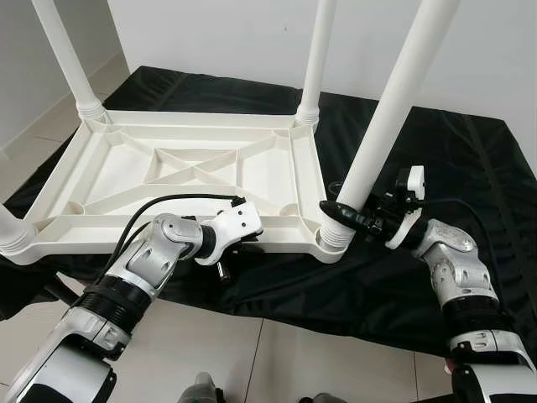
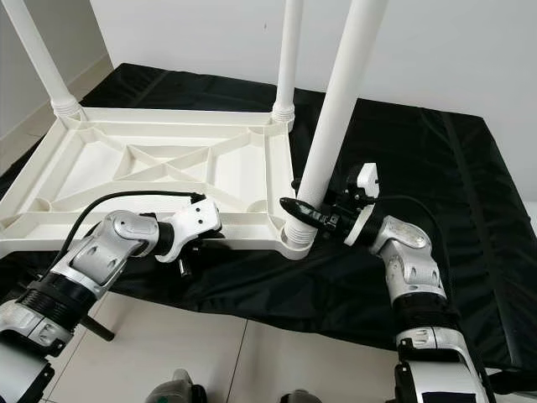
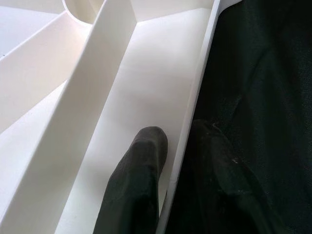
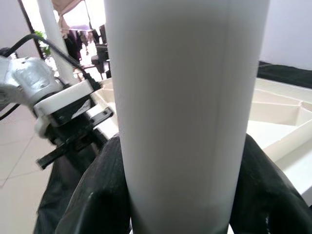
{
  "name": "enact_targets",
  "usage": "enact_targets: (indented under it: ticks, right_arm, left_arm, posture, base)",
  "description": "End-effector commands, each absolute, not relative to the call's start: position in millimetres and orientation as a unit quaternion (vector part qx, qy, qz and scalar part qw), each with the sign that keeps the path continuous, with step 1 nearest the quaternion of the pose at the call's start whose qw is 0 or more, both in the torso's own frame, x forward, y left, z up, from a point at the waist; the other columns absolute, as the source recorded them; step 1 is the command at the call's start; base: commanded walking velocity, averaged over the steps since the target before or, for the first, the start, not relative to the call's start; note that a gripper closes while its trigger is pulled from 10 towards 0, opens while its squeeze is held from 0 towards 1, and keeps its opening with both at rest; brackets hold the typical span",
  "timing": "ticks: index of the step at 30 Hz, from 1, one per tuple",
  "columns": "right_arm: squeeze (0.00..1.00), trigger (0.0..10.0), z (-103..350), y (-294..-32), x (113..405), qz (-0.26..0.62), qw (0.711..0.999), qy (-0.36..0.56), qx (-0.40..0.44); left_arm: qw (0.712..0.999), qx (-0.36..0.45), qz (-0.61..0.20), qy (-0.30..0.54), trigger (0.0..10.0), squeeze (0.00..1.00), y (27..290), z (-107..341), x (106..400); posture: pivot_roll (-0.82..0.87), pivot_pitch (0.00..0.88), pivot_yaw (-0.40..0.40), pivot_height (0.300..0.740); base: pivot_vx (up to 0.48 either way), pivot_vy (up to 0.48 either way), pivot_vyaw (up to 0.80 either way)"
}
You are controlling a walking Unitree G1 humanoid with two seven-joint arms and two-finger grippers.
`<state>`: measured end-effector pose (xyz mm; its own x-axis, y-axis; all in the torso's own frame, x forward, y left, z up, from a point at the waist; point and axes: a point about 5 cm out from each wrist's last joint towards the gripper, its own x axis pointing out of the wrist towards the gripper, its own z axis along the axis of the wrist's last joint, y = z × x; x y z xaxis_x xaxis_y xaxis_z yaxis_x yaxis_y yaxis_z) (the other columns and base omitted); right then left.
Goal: Building children table
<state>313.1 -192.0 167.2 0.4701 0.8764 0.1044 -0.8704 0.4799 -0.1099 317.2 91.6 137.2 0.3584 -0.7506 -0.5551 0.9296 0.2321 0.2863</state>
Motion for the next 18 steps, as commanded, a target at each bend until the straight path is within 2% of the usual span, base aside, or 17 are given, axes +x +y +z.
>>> enact_targets:
  ticks: [1, 18]
  right_arm:
    - [0.00, 10.0, 164.1, -190.4, 309.7, 0.520, 0.851, -0.068, -0.026]
    - [0.00, 10.0, 149.8, -183.8, 309.0, 0.525, 0.849, -0.050, -0.022]
  left_arm:
    - [0.752, 0.299, -0.573, 0.128, 10.0, 0.00, 82.8, 149.8, 313.5]
    - [0.749, 0.299, -0.578, 0.123, 10.0, 0.00, 79.6, 153.1, 308.7]
  posture:
    - [-0.03, 0.049, 0.022, 0.740]
    - [-0.02, 0.065, 0.025, 0.740]
  base:
    - [0.000, 0.000, 0.00]
    - [0.000, 0.000, 0.00]
